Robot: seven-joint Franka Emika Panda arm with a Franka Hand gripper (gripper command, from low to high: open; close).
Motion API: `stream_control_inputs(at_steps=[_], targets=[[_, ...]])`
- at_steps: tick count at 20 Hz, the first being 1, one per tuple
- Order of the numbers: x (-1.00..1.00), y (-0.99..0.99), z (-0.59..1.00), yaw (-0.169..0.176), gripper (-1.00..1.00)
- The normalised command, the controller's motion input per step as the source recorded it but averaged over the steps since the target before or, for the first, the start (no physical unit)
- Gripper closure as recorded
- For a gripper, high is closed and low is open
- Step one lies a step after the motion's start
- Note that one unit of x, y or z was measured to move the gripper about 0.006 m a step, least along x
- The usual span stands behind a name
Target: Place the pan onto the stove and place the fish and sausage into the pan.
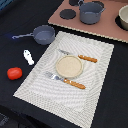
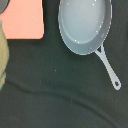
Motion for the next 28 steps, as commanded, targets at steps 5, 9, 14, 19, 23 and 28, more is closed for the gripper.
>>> stream_control_inputs(at_steps=[5,9,14,19,23,28], targets=[[-0.17,-0.67,-0.67,-0.049,-1.00],[-0.17,-0.59,-0.65,-0.043,-1.00],[-0.13,-0.40,-0.68,-0.054,-1.00],[-0.13,-0.15,-0.73,-0.049,-1.00],[-0.17,-0.10,-0.56,-0.027,-1.00],[-0.26,-0.06,-0.49,-0.017,-1.00]])
